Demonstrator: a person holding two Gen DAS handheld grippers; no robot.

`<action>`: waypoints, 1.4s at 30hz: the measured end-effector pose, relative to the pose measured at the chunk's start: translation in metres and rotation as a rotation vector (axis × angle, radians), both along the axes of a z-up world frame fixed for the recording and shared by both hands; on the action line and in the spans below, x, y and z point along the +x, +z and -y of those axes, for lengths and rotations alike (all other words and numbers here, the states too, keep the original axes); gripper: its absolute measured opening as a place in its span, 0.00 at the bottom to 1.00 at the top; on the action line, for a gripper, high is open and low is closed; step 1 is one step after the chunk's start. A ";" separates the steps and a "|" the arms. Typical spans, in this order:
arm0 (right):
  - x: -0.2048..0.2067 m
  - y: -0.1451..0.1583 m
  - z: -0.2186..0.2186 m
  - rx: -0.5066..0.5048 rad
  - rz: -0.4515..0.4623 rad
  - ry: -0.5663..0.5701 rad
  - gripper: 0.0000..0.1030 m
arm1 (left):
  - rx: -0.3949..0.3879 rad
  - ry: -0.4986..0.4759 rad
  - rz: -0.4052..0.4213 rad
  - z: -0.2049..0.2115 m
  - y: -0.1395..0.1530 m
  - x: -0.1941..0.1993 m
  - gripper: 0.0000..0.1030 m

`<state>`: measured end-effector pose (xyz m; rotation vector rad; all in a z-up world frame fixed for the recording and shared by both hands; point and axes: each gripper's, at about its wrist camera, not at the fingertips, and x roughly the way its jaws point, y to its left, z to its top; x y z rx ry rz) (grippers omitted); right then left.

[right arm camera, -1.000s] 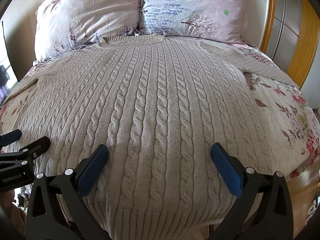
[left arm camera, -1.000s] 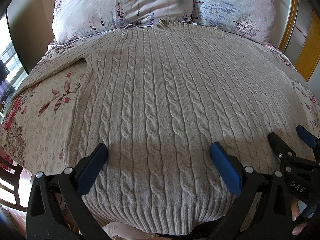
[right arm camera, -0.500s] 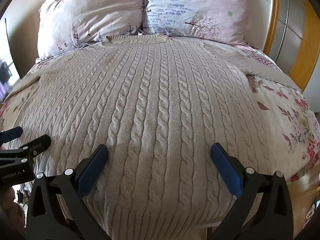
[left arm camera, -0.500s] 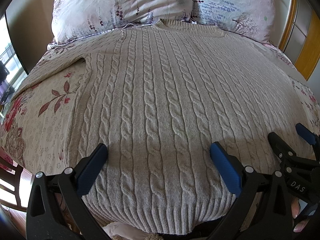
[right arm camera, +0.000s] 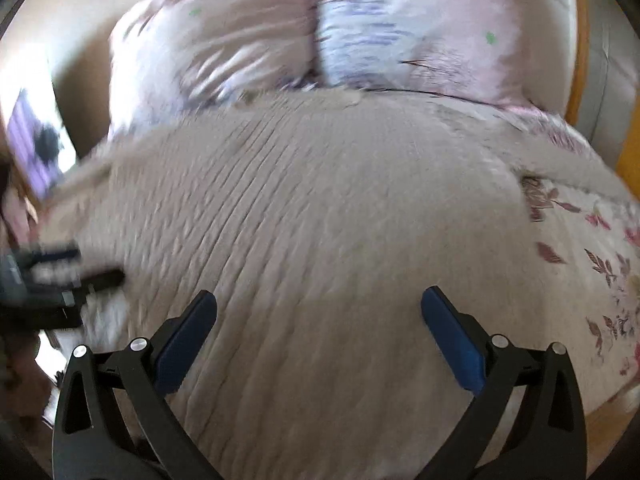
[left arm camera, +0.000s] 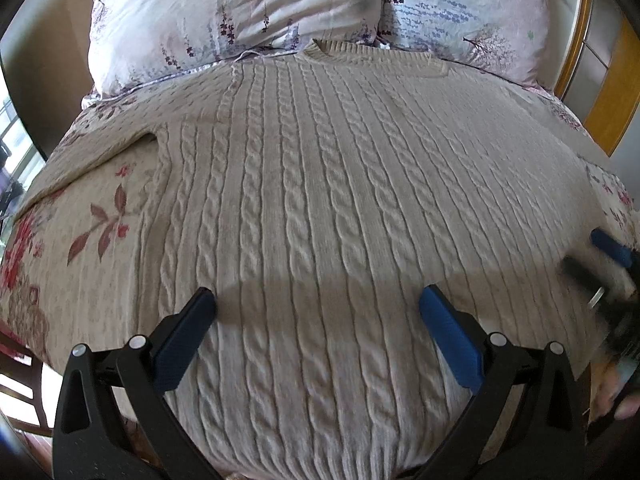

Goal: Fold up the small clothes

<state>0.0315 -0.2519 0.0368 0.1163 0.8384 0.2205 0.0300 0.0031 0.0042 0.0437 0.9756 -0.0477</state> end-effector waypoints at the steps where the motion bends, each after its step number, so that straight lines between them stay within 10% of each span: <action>1: 0.005 0.005 0.012 0.037 0.001 -0.030 0.99 | 0.007 0.002 0.004 -0.001 0.001 0.006 0.98; 5: 0.049 0.026 0.096 0.217 -0.025 -0.278 0.97 | 0.044 0.014 0.025 -0.008 0.008 0.024 0.98; 9: 0.089 0.027 0.172 0.322 -0.080 -0.506 0.76 | 0.065 0.021 0.069 -0.017 0.022 0.043 0.98; 16: 0.121 -0.011 0.263 0.496 -0.204 -0.790 0.51 | -0.058 -0.015 0.127 -0.035 0.038 0.084 0.98; 28: 0.122 -0.021 0.312 0.598 -0.107 -0.958 0.25 | -0.040 -0.014 0.110 -0.029 0.030 0.131 0.98; 42: 0.138 0.024 0.283 0.376 0.015 -0.852 0.10 | -0.141 -0.011 0.089 -0.038 0.020 0.141 0.98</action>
